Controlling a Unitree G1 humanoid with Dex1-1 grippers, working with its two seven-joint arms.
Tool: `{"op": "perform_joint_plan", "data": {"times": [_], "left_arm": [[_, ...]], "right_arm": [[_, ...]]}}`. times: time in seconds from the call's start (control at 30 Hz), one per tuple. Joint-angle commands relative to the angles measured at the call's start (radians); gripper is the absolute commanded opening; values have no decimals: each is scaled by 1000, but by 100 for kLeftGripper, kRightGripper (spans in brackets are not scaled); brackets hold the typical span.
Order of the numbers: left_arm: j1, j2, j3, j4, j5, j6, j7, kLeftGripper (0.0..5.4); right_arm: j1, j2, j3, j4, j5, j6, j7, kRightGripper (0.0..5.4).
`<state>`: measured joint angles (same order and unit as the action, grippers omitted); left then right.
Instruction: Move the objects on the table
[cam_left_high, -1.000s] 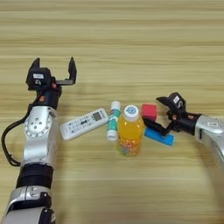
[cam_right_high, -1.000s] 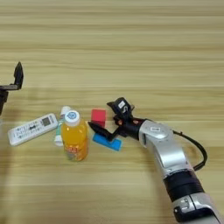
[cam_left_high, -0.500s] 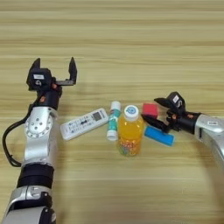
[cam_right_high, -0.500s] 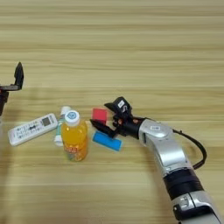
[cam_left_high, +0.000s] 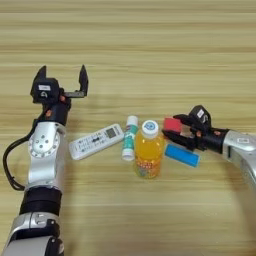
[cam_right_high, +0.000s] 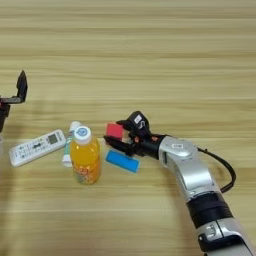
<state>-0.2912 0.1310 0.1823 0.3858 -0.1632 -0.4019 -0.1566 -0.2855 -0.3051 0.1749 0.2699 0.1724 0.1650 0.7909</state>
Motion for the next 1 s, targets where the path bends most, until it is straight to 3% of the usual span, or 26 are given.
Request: {"op": "perform_joint_plan", "data": {"times": [0.03, 0.27, 0.53, 0.67, 0.8, 0.93, 1.0], "left_arm": [[-11, -5, -1, 6, -6, -9, -5, 540], [-20, -10, -6, 20, 1, -12, -6, 540], [-23, -8, -11, 33, 11, -24, -6, 540], [-30, -2, -15, 55, 20, -41, -5, 540], [-38, 2, -20, 82, 31, -65, -5, 540], [-46, 1, -18, 99, 22, -72, -6, 540], [-48, 0, -17, 105, 20, -75, -6, 540]], "right_arm": [[11, -12, 0, -18, 0, 22, 11, 305], [29, -49, -32, -132, 44, 29, 56, 305], [115, -143, -48, -317, 86, 36, 134, 305], [184, -215, -50, -384, 110, -14, 222, 305], [259, -267, -33, -416, 127, -43, 309, 305], [284, -280, -23, -414, 156, -43, 367, 305], [291, -290, 0, -393, 140, -52, 388, 305]]}}
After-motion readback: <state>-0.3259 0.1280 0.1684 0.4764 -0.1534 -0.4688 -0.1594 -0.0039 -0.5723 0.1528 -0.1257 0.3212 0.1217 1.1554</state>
